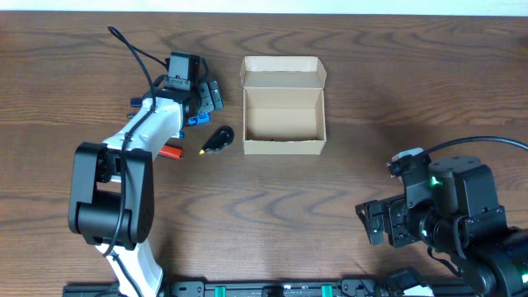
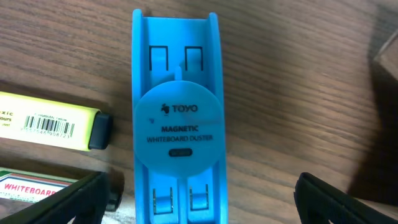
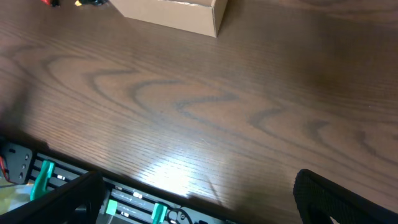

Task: Pack container
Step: 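Reach the left gripper to the blue duster and grasp it, then lift the blue duster with the left gripper and carry it to the box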

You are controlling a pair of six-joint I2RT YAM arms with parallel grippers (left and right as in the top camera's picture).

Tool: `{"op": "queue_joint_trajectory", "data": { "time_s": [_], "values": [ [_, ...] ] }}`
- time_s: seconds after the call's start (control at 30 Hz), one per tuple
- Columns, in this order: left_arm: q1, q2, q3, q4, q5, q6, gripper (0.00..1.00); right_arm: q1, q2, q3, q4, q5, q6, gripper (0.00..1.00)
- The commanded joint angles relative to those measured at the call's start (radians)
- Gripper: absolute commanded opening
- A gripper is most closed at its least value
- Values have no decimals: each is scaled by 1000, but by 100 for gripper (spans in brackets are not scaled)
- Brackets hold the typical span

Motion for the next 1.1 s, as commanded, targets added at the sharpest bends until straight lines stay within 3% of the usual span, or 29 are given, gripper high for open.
{"op": "queue_joint_trajectory", "data": {
  "time_s": [0.0,0.13,0.2,0.33,0.8,1.07],
  "values": [
    [9,34,18,16,-27,-24,96,-8,0,-2,-1,-4,8,99],
    [10,56,18,27,-25,-24,100,-8,0,-2,-1,-4,8,99],
    [10,65,18,27,-26,-24,92,-8,0,-2,-1,-4,8,99],
    [10,84,18,31,-25,-24,89,-8,0,-2,-1,-4,8,99],
    [10,88,18,38,-34,-23,51,-8,0,-2,-1,-4,8,99],
    [10,87,20,37,-55,-11,40,-8,0,-2,-1,-4,8,99]
  ]
}}
